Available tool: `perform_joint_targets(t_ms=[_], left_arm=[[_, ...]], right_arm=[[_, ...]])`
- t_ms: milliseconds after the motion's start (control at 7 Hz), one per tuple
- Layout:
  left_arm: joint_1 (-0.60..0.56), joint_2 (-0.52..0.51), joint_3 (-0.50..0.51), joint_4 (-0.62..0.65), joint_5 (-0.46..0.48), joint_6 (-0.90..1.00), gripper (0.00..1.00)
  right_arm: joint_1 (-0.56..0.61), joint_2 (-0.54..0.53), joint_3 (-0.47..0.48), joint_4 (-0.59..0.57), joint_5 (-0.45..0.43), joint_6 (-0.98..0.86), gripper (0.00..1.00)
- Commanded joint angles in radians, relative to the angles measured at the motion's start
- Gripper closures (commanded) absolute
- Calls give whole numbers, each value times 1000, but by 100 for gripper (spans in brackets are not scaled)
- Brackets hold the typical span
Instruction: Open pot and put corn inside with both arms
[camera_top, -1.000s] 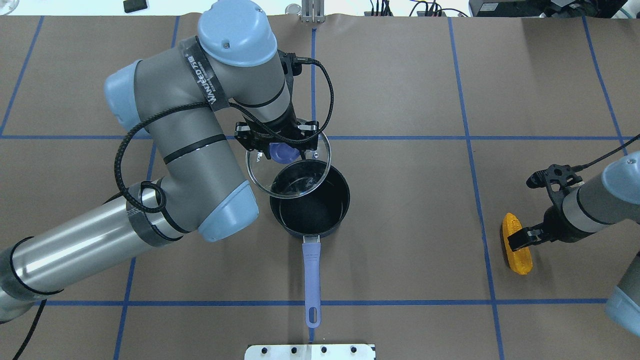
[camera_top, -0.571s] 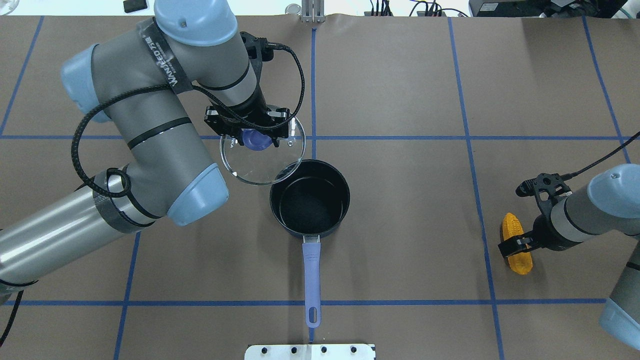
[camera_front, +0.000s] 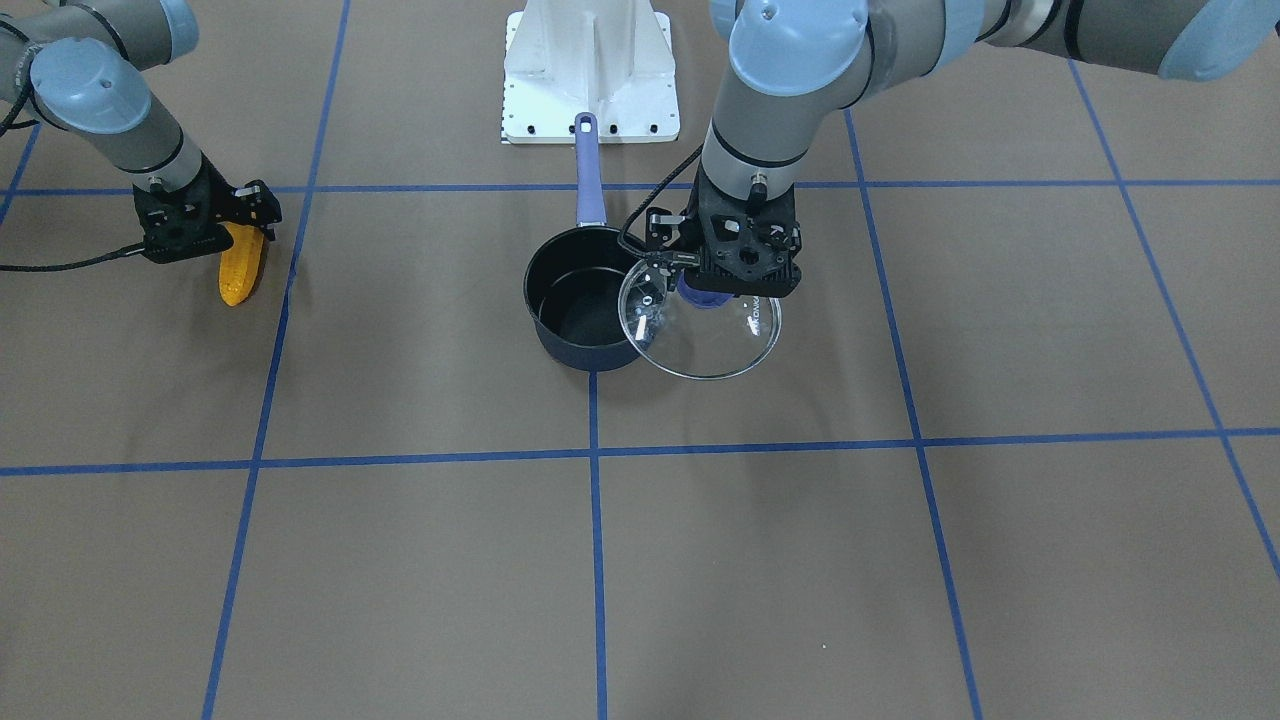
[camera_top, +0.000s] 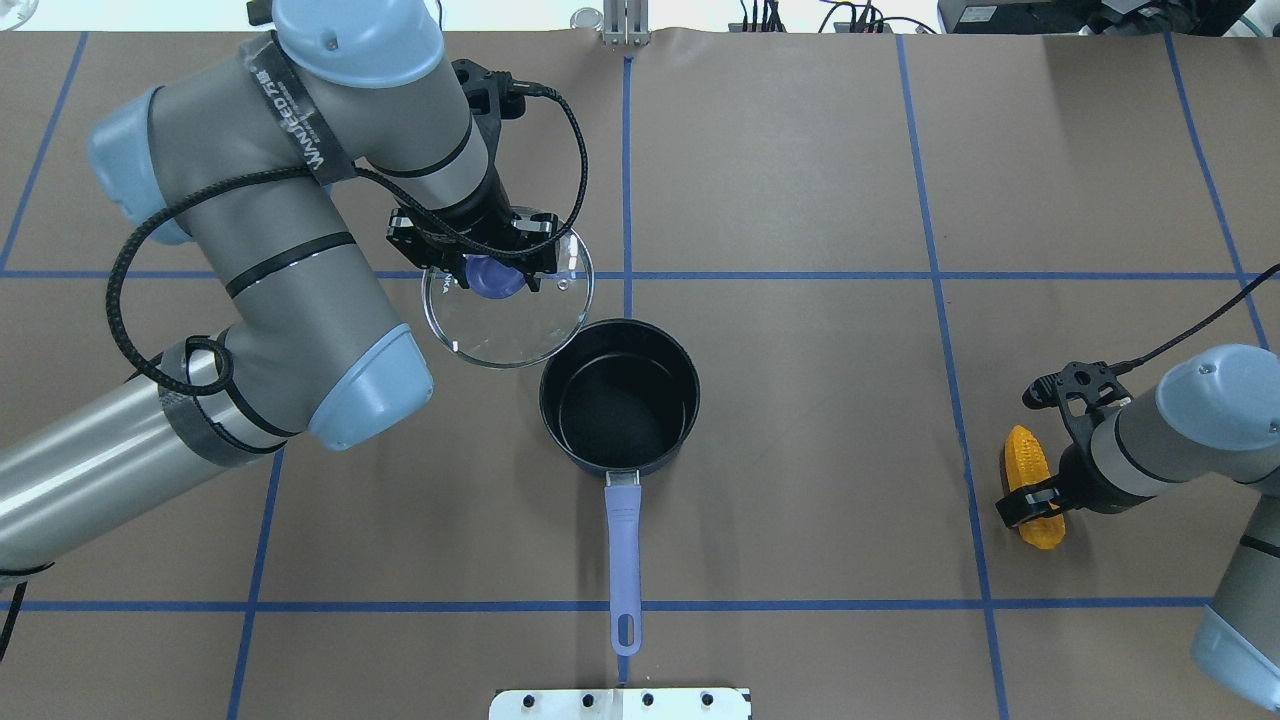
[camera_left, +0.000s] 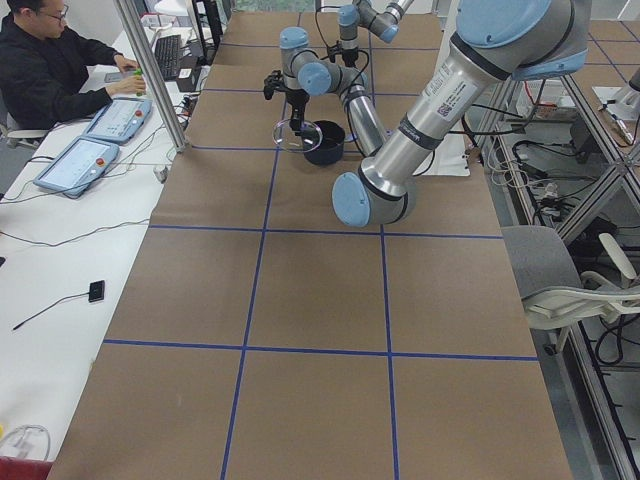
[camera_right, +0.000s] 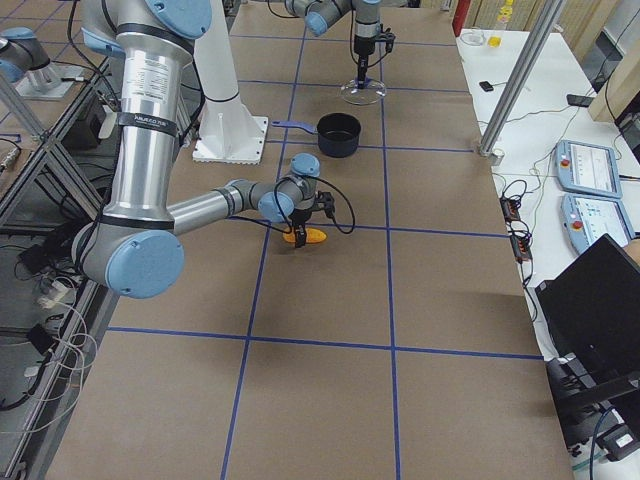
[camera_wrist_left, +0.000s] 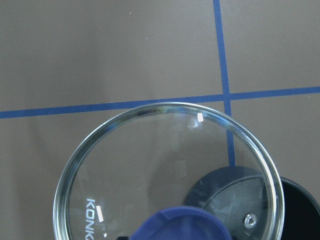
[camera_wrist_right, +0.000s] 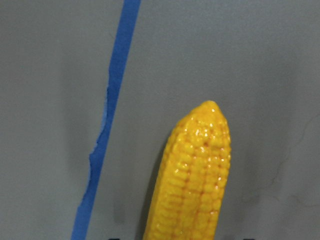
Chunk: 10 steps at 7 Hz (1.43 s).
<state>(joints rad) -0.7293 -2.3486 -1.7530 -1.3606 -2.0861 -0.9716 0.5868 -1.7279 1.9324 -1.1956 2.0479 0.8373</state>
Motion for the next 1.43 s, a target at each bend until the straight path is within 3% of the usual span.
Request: perform_joint_targets(t_ms=[0,143,429,857,1000,1286], left_arm=[[-2,11,-13,0,0,1,54],[-15,12,-13,0,-3,7,55],[-38,34,-38,32,-14,56,54],[-73,168,-105,25,-17,212,54],[-78,199,-105,17,-17,232,54],[-111,280,-103,-38,-19,296,54]], right_arm=[[-7,1,5,-2,-5,-3,50],[-5,1,10,-2,-3,-3,59],[14,7,33,-6,17,-9,61],[102,147,74,-59,112,3,61],[104,233,108,-179,112,6,61],[96,525,120,-557,109,6,61]])
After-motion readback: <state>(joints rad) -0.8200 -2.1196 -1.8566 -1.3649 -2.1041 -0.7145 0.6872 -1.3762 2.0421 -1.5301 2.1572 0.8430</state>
